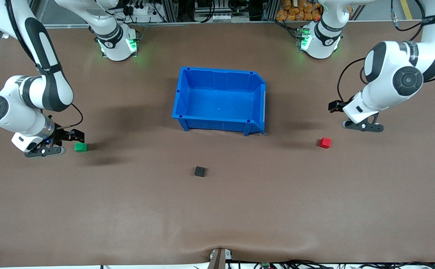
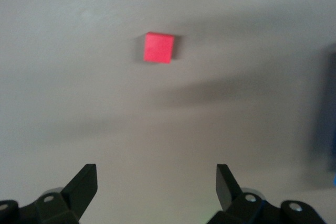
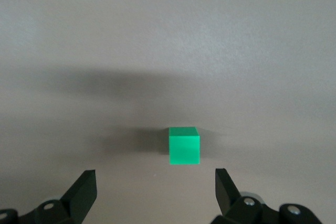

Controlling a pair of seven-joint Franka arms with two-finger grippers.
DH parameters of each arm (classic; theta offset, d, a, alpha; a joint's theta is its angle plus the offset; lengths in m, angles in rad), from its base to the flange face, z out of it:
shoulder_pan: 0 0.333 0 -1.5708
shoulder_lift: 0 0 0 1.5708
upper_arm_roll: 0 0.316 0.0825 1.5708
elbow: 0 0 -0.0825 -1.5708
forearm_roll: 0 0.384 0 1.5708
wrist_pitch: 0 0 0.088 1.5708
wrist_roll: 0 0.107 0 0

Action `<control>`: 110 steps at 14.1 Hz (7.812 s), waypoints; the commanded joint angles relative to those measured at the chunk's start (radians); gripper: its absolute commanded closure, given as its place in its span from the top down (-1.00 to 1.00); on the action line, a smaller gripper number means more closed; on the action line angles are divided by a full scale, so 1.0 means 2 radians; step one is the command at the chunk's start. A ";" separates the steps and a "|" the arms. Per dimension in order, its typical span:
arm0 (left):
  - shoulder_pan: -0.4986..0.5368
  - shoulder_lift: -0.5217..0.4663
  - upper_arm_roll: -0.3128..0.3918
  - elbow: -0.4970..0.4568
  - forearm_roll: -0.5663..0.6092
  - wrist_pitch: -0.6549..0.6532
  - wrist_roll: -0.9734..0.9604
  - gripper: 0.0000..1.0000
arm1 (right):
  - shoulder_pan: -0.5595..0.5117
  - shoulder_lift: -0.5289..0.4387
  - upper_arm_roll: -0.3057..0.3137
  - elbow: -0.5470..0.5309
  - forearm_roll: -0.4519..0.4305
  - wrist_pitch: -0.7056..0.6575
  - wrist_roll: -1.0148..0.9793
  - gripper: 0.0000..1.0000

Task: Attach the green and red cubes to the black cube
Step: 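Lower the right gripper onto the green cube while the left gripper lowers onto red, then close the right gripper on the green cube while the left gripper grasps red, then carry the green cube with the right gripper while the left gripper carries red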

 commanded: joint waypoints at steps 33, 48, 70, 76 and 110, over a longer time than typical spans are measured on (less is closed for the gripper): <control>0.010 0.166 -0.004 -0.023 0.047 0.287 0.009 0.23 | -0.024 0.089 0.006 -0.002 -0.003 0.121 -0.045 -1.00; 0.012 0.167 -0.004 -0.015 0.046 0.286 0.000 -1.00 | 0.028 0.089 0.007 0.136 -0.004 0.011 -0.526 -1.00; -0.177 0.295 -0.004 0.350 0.048 0.101 0.013 -1.00 | 0.158 0.101 0.008 0.188 0.005 -0.046 -0.498 -1.00; -0.218 0.364 -0.001 0.449 0.052 0.064 0.107 -1.00 | 0.171 0.097 0.008 0.190 0.006 -0.067 -0.450 -1.00; -0.167 0.403 0.006 0.545 0.033 -0.048 0.408 -1.00 | 0.287 0.251 0.009 0.396 0.059 -0.114 -0.273 -1.00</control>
